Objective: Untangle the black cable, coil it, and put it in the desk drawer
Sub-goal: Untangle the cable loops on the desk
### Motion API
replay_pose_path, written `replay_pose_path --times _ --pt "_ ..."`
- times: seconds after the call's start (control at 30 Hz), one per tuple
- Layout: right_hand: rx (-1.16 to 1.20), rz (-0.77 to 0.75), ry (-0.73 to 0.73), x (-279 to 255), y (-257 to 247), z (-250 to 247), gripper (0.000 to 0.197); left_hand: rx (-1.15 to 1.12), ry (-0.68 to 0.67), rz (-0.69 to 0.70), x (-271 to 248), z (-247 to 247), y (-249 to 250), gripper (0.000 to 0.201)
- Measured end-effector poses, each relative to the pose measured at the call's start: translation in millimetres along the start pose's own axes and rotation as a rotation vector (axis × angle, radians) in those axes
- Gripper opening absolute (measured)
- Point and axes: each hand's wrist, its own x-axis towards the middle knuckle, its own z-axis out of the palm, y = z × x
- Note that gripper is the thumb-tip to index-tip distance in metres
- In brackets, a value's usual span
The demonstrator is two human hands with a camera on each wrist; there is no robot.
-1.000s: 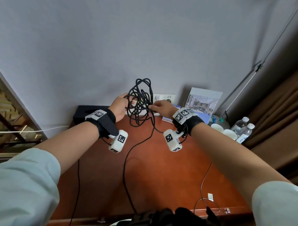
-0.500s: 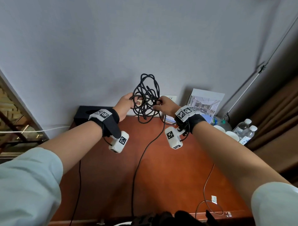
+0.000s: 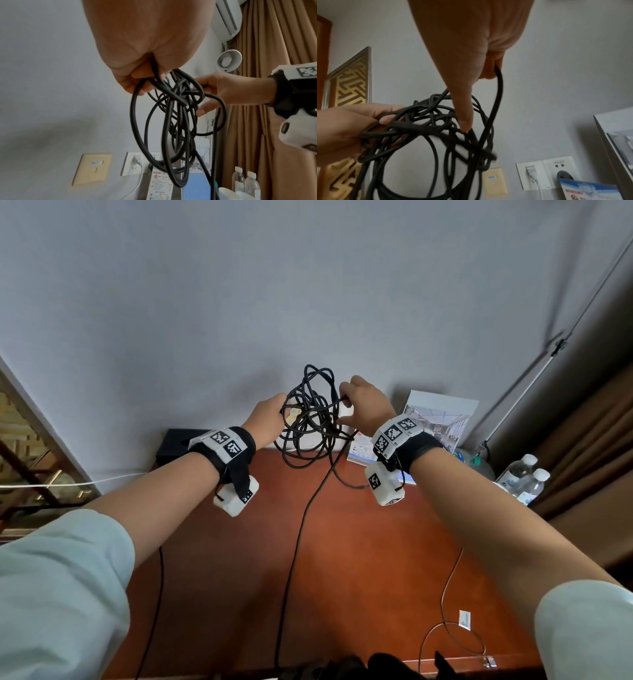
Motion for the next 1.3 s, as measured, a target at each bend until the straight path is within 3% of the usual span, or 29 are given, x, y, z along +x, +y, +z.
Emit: replay_pose_path --times 0.13,0.23,0.3,0.4,0.47,0.5,0.57,0.6,0.67,0.7,0.8,0.87,0.93,0.97,1.07,1.13,1.23,1.3 --pt "-0.264 -0.110 -0.057 2.5 2.9 -2.6 0.019 0.102 -0.041 0.104 -0.5 -7.7 1.4 0.015" --pt "-0.062 0.108 -0.018 6.0 13.0 -1.6 0.013 0.230 -0.063 0.179 -4.8 -13.4 0.3 0.017" --pt "0.131 0.327 -0.002 8.4 25.5 4.5 0.024 0.251 -0.042 0.192 -6.6 -15.4 -1.5 0.019" --pt "0.316 0.650 -0.186 3.4 37.2 17.6 0.063 0.264 0.013 0.184 -2.8 -17.3 -5.0 0.023" --pt "0.565 0.821 -0.212 -4.6 36.5 26.1 0.089 0.305 0.005 0.188 -0.3 -17.1 -6.2 0.025" --pt "0.707 0.866 -0.212 -5.5 36.4 29.1 0.091 0.333 -0.010 0.196 0.6 -16.1 -6.5 0.025" --pt "0.941 0.888 -0.175 -5.2 36.9 34.1 0.080 0.382 -0.047 0.213 0.7 -11.7 -9.1 0.024" --pt "0.958 0.870 -0.152 -3.8 36.8 33.4 0.065 0.398 -0.065 0.215 0.8 -9.4 -11.5 0.021" --pt "0.669 0.749 -0.049 -0.9 35.8 28.6 0.026 0.439 -0.122 0.197 1.2 -5.2 -17.9 0.017" --pt "0.571 0.699 0.094 2.7 38.2 28.4 0.015 0.470 -0.158 0.175 0.8 -4.1 -20.7 0.014" --pt "0.594 0.473 0.517 2.9 29.1 21.0 0.011 0.502 -0.227 0.093 -1.2 -1.7 -30.2 0.013" --pt "0.587 0.337 0.573 2.2 26.3 22.0 0.017 0.496 -0.222 0.066 -2.4 -1.5 -34.9 0.013" --pt "0.711 0.404 0.581 8.2 30.8 26.7 0.031 0.503 -0.215 0.046 -3.1 -3.8 -39.2 0.014" --pt "0.914 0.501 0.622 12.3 32.4 25.8 0.035 0.502 -0.214 0.034 -2.9 -5.9 -42.4 0.014" --pt "1.635 0.749 0.765 19.8 33.0 20.2 0.024 0.477 -0.232 -0.022 0.0 -11.3 -54.8 0.014" --pt "1.862 0.819 0.681 17.7 35.5 15.5 0.018 0.477 -0.252 -0.043 1.6 -11.1 -61.1 0.014" --pt "1.966 0.839 0.558 16.3 37.1 13.4 0.018 0.500 -0.289 -0.079 2.4 -7.3 -69.0 0.013" --pt "1.868 0.834 0.542 16.8 37.1 16.2 0.018 0.530 -0.306 -0.108 1.7 -5.1 -73.2 0.012"
